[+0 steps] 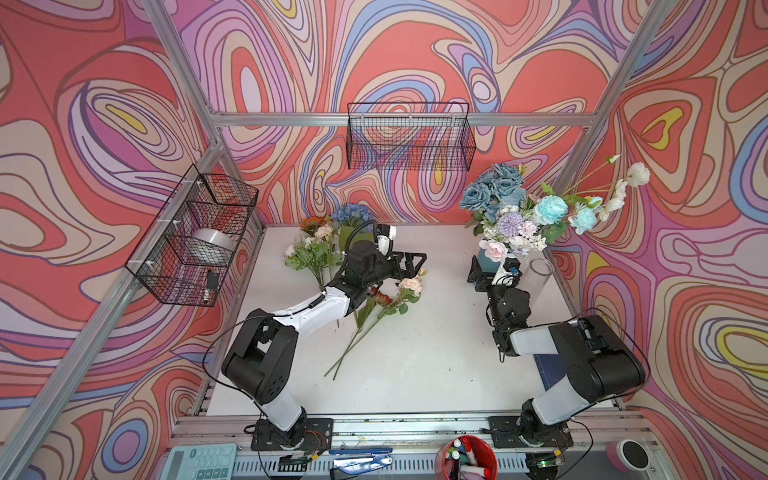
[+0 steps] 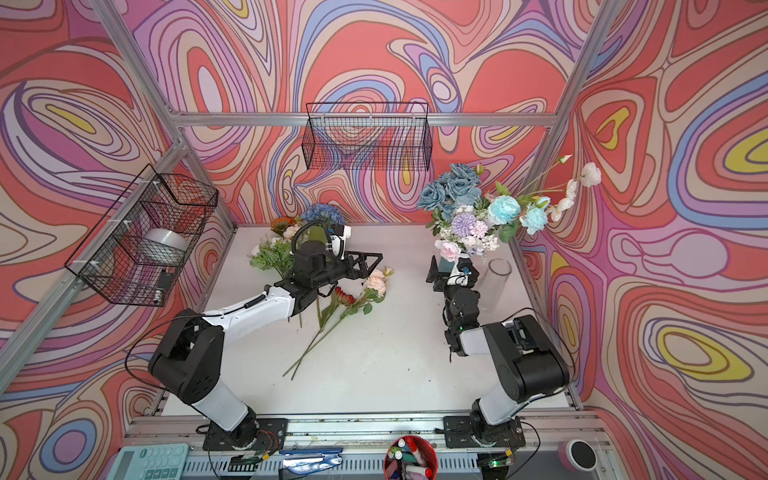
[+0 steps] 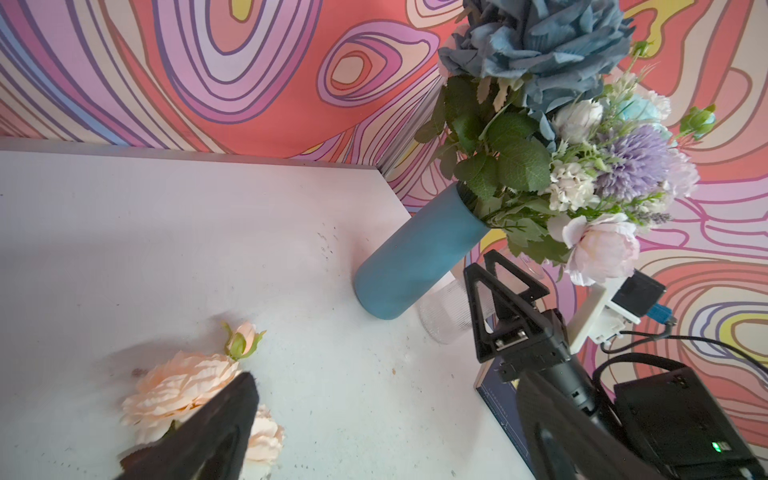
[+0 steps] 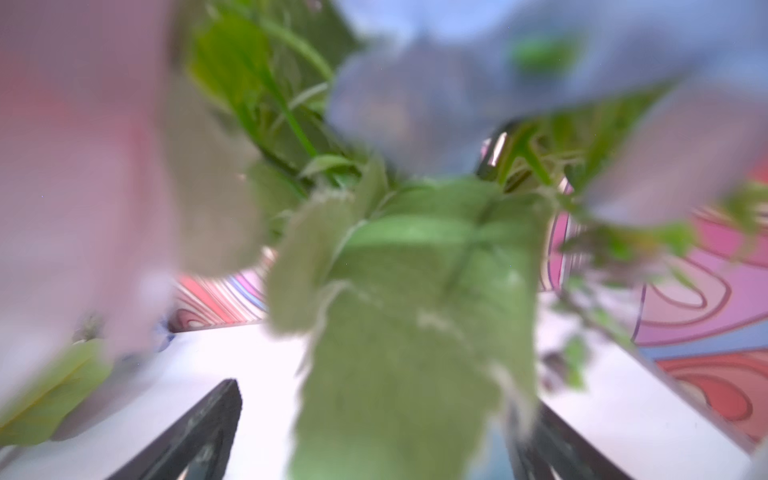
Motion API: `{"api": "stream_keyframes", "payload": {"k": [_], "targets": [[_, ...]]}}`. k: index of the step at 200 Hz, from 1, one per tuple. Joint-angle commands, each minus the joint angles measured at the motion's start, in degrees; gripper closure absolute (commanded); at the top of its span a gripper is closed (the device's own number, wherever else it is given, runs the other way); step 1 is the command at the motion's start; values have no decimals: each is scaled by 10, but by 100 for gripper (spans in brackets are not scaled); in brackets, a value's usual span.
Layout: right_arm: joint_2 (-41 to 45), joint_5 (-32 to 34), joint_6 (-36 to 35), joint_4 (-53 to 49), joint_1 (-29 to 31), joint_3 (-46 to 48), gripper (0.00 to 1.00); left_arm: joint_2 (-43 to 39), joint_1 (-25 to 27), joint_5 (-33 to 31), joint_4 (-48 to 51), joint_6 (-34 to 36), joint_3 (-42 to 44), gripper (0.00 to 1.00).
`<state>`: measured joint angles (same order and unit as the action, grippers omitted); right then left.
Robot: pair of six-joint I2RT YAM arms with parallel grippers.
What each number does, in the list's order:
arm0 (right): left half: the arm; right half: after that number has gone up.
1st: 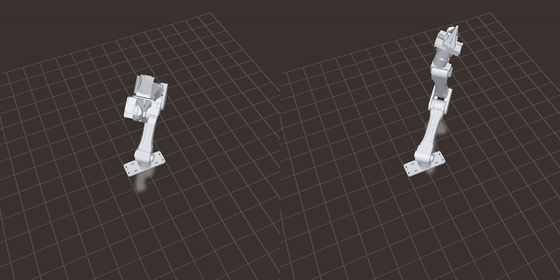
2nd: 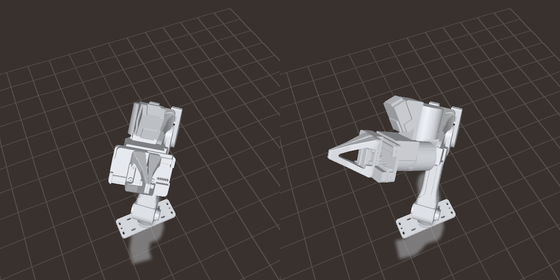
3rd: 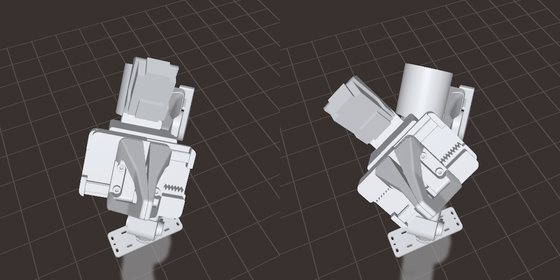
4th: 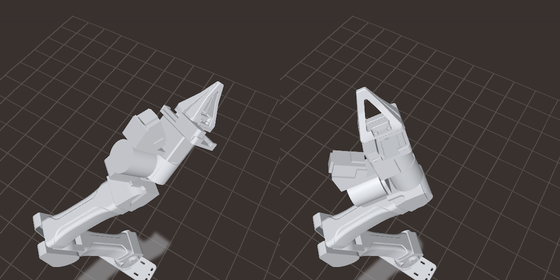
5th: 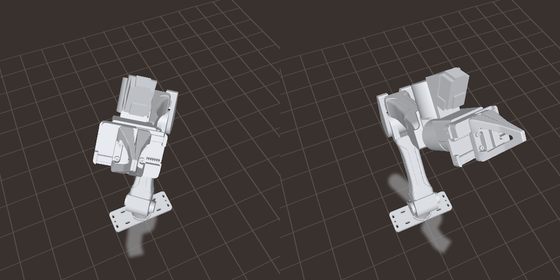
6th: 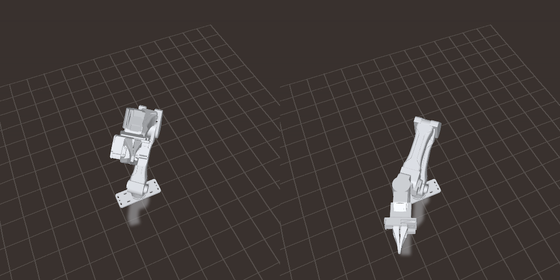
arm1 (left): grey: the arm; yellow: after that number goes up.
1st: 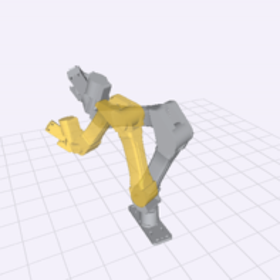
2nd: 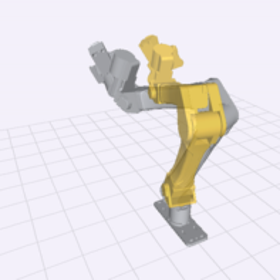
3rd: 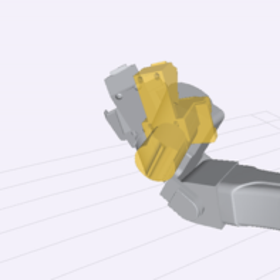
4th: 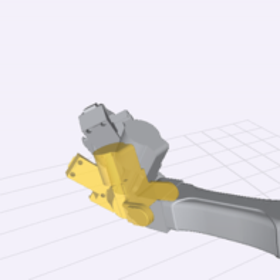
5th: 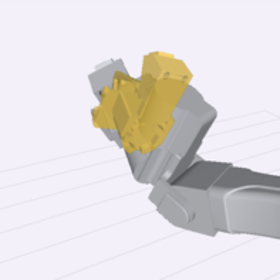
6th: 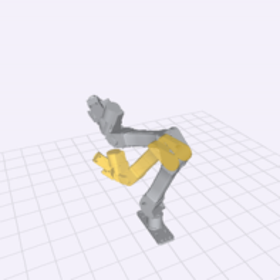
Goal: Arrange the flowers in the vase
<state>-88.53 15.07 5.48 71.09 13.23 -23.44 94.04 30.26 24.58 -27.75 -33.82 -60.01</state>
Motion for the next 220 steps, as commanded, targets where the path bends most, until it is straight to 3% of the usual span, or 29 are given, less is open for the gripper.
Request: {"api": "stream_keyframes", "payload": {"k": [1,29,56,74,122,172,220], "targets": [[59,24,73,-165,6,3,6,-25,-6,0,-41,-10,21,0],[120,2,187,-402,6,-41,10,-31,-12,6,-58,-17,43,0],[116,-41,300,-494,6,-55,26,-31,-17,13,-75,-27,59,0],[85,-35,323,-539,6,-70,33,-28,-19,18,-87,-35,68,0],[3,-9,364,-550,3,-103,44,-42,-31,19,-88,-38,89,0],[-90,-10,405,-564,-17,-163,48,-71,-69,23,-65,-45,127,0],[-126,-7,411,-557,-36,-180,49,-114,-89,-3,-21,-20,169,0]]}}
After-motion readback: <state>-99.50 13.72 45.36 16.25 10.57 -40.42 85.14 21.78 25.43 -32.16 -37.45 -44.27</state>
